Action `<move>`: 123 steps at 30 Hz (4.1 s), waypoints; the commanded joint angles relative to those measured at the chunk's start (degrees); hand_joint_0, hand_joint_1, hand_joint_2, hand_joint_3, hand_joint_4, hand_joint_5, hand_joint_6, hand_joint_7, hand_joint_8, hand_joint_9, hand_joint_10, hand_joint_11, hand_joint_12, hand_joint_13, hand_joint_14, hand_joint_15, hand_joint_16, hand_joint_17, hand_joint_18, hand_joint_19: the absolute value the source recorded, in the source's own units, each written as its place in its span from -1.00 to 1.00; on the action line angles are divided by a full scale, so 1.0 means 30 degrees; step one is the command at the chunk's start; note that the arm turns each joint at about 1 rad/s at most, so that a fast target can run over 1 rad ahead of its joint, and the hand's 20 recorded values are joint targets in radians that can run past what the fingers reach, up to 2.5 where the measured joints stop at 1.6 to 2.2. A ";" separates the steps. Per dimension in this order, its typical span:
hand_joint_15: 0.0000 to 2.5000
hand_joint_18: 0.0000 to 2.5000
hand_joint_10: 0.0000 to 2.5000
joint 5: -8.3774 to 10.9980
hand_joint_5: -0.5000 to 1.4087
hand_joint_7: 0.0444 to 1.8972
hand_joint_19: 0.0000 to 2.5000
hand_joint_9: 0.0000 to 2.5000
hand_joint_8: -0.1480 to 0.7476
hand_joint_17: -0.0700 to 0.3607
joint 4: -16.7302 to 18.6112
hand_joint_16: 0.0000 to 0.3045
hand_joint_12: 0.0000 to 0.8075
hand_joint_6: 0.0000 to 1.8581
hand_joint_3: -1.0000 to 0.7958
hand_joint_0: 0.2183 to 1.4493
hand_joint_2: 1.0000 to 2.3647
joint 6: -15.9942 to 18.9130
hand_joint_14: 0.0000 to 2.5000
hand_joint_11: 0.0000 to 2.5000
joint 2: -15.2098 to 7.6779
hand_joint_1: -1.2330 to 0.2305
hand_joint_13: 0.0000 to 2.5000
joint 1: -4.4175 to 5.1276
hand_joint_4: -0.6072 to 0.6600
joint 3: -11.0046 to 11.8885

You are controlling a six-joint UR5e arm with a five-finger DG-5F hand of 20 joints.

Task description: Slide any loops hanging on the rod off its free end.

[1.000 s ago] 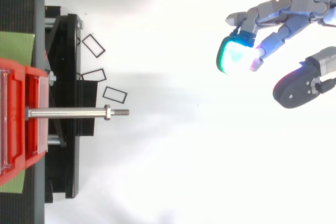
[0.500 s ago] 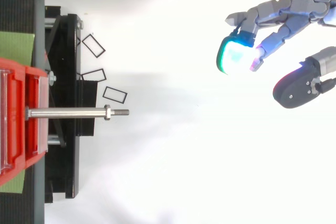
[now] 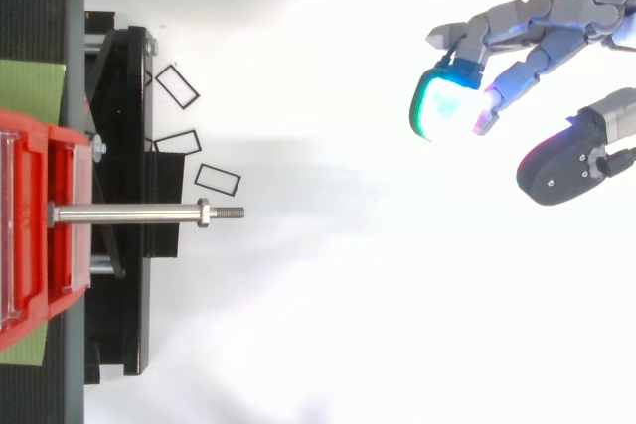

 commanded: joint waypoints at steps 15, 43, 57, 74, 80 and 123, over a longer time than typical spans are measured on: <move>-1.00 -0.98 -0.99 0.0000 -0.65 -0.03 -0.85 -0.42 -0.09 -0.36 0.0000 -0.80 -0.50 -0.46 -0.42 -0.42 -1.00 0.0000 -1.00 -0.80 0.0000 -0.14 -0.89 0.0000 0.40 0.0004; -1.00 -0.99 -0.99 0.0000 -0.65 -0.03 -0.86 -0.42 -0.09 -0.33 0.0000 -0.78 -0.47 -0.46 -0.42 -0.42 -1.00 0.0000 -1.00 -0.80 0.0000 -0.14 -0.90 0.0000 0.39 0.0004; -1.00 -0.99 -0.99 0.0000 -0.65 -0.03 -0.86 -0.42 -0.08 -0.33 0.0000 -0.78 -0.46 -0.46 -0.42 -0.43 -1.00 0.0000 -1.00 -0.80 0.0000 -0.14 -0.90 0.0000 0.39 0.0004; -1.00 -0.99 -0.99 0.0000 -0.65 -0.03 -0.86 -0.42 -0.09 -0.33 0.0000 -0.78 -0.46 -0.46 -0.42 -0.43 -1.00 0.0000 -1.00 -0.80 0.0000 -0.14 -0.90 0.0000 0.39 -0.0025; -1.00 -0.99 -0.99 0.0000 -0.65 -0.03 -0.85 -0.42 -0.10 -0.33 0.0000 -0.78 -0.47 -0.46 -0.42 -0.43 -1.00 0.0000 -1.00 -0.80 0.0000 -0.14 -0.90 0.0000 0.40 0.0004; -1.00 -1.00 -0.99 0.0000 -0.65 -0.03 -0.86 -0.42 -0.11 -0.35 0.0000 -0.79 -0.48 -0.46 -0.42 -0.42 -1.00 0.0000 -1.00 -0.81 0.0000 -0.14 -0.91 0.0000 0.40 0.0004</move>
